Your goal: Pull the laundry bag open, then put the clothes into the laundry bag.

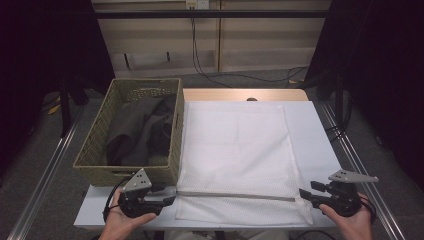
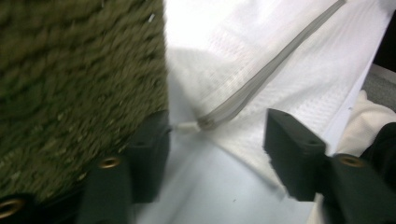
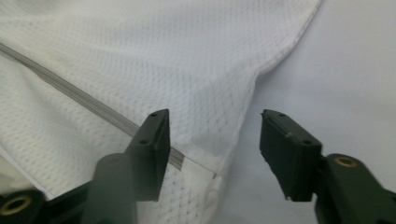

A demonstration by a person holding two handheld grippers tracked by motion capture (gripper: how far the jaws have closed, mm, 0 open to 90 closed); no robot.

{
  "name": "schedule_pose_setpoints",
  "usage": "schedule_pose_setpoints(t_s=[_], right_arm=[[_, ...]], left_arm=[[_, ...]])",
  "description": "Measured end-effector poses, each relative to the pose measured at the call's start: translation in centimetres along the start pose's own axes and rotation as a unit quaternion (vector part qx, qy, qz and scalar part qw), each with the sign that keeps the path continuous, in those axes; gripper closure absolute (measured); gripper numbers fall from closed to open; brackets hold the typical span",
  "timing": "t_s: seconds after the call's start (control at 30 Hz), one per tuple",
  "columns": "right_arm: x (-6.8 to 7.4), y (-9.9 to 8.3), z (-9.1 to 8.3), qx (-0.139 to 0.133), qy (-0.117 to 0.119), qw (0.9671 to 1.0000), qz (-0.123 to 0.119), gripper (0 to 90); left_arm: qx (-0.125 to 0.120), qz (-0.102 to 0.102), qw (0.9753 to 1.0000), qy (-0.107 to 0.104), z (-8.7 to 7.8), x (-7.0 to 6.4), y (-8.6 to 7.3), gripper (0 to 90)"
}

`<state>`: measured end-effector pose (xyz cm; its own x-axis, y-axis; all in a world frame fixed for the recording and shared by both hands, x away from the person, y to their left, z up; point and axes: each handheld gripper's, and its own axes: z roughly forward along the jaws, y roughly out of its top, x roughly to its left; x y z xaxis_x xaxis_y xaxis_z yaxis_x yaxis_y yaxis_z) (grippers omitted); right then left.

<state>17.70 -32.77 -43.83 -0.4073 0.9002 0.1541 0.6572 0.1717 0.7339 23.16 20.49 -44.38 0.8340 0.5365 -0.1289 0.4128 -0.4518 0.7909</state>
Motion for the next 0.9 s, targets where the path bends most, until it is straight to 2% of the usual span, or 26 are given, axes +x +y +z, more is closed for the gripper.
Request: schedule_pose_setpoints(t_s=[0.13,0.2,0.27,0.33,0.37,0.4,0.43,0.5,0.53,0.63,0.67,0.7,0.77,0.83,0.9], right_arm=[[1.1,0.6,-0.3,-0.017,0.031,0.9993,-0.01,39.8],[2.1,0.9,-0.1,-0.015,0.043,0.9987,-0.023,39.8],[3.2,1.2,-0.1,-0.017,0.057,0.9976,-0.036,40.6],[4.1,1.5,0.3,-0.016,0.064,0.9967,-0.048,40.8],[4.5,1.6,0.5,-0.013,0.07,0.9961,-0.051,42.1],[4.8,1.8,0.8,-0.012,0.083,0.995,-0.055,44.2],[5.1,2.0,1.1,-0.009,0.088,0.9945,-0.057,46.2],[5.8,2.4,1.8,-0.004,0.098,0.9927,-0.069,49.0],[6.1,2.7,2.1,-0.003,0.104,0.9922,-0.069,51.1],[7.3,3.4,3.5,0.009,0.124,0.9893,-0.076,56.7],[7.7,3.6,3.9,0.012,0.134,0.9875,-0.082,60.9],[8.2,3.8,4.4,0.016,0.141,0.9861,-0.087,63.1],[8.9,4.3,5.4,0.022,0.158,0.9828,-0.093,68.6],[9.7,4.9,6.2,0.023,0.163,0.9802,-0.109,73.4],[10.3,5.3,7.0,0.025,0.171,0.978,-0.117,75.6]], left_arm=[[-0.015,-0.008,0.9998,-0.011,-0.4,-0.2,0.1,25.8],[-0.031,-0.017,0.9993,-0.013,-0.7,-0.3,0.1,25.7],[-0.034,-0.016,0.9993,0.001,-0.9,-0.4,0.0,26.9],[-0.041,-0.01,0.9991,0.004,-1.1,-0.5,-0.2,33.9],[-0.04,-0.008,0.999,0.021,-1.2,-0.6,-0.2,33.7],[-0.045,-0.009,0.9986,0.025,-1.3,-0.6,-0.2,31.0],[-0.043,-0.005,0.9988,0.023,-1.3,-0.6,-0.3,31.4],[-0.047,-0.004,0.9983,0.035,-1.4,-0.8,-0.3,31.7],[-0.051,-0.009,0.9981,0.033,-1.5,-0.8,-0.4,31.2],[-0.053,-0.023,0.9976,0.038,-1.8,-0.6,-0.5,30.6],[-0.055,-0.021,0.9977,0.033,-1.9,-0.6,-0.6,30.7],[-0.058,-0.021,0.9973,0.04,-2.0,-0.7,-0.6,30.7],[-0.057,-0.018,0.9975,0.038,-2.0,-0.6,-0.5,31.9],[-0.053,-0.022,0.9975,0.041,-1.9,-0.6,-0.5,31.5],[-0.036,-0.023,0.998,0.047,-1.6,-1.0,-0.4,27.4]])
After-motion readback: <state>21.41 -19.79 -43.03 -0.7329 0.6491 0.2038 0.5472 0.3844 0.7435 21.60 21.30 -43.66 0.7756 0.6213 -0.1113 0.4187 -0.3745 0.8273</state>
